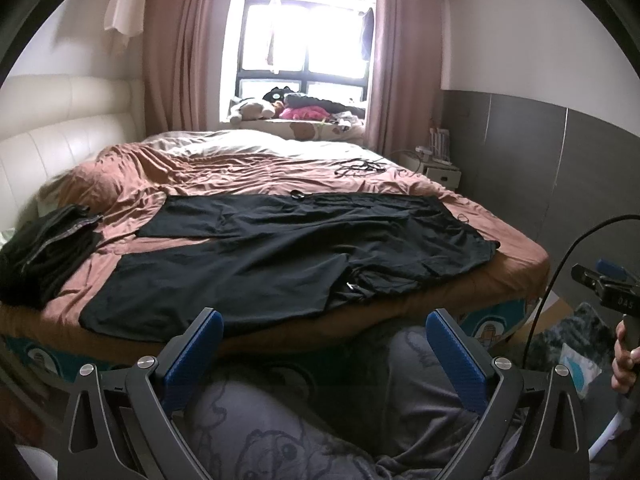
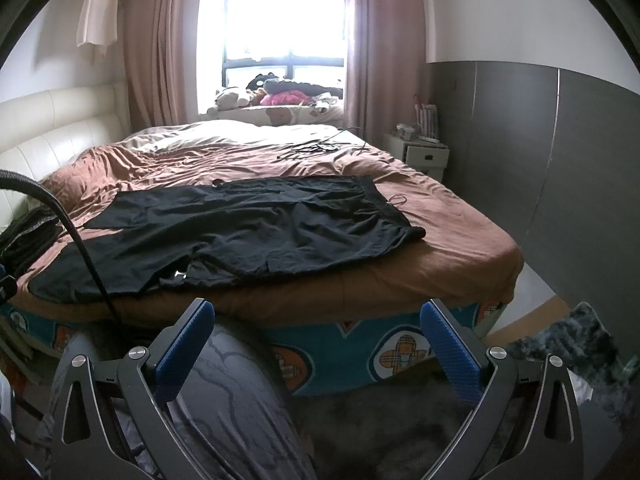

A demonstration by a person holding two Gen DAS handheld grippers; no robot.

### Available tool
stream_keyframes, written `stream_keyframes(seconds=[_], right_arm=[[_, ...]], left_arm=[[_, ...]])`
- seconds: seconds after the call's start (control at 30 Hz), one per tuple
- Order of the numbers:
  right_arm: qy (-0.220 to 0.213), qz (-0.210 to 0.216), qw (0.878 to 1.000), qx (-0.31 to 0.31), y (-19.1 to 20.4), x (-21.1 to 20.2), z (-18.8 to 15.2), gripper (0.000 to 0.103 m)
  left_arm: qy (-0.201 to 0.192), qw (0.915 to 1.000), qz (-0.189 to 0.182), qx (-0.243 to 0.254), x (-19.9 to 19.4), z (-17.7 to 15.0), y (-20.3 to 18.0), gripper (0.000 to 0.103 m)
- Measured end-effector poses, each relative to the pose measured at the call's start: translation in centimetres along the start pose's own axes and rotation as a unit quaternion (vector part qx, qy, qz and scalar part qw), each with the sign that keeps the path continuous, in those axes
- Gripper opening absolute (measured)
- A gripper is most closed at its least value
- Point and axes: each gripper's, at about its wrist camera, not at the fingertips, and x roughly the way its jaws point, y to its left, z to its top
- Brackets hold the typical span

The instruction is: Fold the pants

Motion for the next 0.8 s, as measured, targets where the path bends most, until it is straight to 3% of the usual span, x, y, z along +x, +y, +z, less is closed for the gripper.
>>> stream_keyframes(seconds=[0.8], right_arm=[[0.009, 0.007, 1.0, -0.002, -0.2, 1.7, 1.0, 0.103]], left_arm=[[-0.002, 0.9998, 0.014, -0.016, 0.2, 0.5, 2.6, 0.103]])
